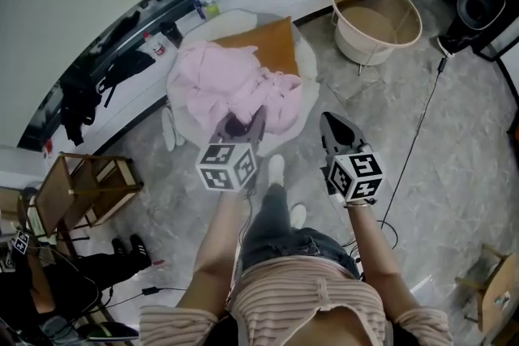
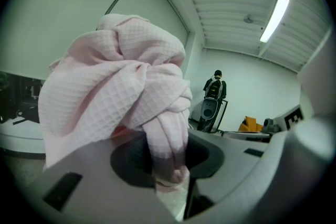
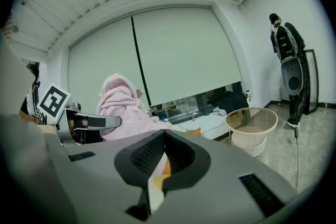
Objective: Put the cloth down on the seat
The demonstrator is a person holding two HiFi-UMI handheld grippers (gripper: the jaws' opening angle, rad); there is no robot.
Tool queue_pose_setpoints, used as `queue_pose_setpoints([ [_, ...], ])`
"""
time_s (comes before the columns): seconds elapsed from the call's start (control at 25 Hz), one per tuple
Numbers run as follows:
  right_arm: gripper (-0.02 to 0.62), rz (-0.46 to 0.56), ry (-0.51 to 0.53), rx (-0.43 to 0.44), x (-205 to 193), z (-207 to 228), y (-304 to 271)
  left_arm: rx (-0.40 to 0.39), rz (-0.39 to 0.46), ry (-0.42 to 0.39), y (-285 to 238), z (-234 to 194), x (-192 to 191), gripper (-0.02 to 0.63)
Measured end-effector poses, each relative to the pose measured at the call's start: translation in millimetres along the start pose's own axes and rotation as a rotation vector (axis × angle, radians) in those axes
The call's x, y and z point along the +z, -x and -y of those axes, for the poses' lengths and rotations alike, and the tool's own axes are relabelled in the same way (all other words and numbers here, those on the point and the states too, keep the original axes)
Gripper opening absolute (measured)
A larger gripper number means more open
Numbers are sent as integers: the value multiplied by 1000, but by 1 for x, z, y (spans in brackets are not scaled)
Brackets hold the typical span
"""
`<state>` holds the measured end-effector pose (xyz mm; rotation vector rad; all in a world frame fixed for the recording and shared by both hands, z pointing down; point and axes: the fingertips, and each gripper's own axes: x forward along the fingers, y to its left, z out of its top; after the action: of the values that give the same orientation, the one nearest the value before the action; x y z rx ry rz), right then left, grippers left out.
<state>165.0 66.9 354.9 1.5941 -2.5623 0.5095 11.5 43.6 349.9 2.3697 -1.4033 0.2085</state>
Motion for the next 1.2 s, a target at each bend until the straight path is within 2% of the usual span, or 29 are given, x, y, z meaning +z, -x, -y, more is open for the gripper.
queue_pose_setpoints([
  [0.68,8,-136,0,10,6,23,-178,-20,-94,67,-125,-119,27,121],
  [1.2,8,-223,2,6,-10,43,-265,-41,-147,104,-207,-182,25,121],
])
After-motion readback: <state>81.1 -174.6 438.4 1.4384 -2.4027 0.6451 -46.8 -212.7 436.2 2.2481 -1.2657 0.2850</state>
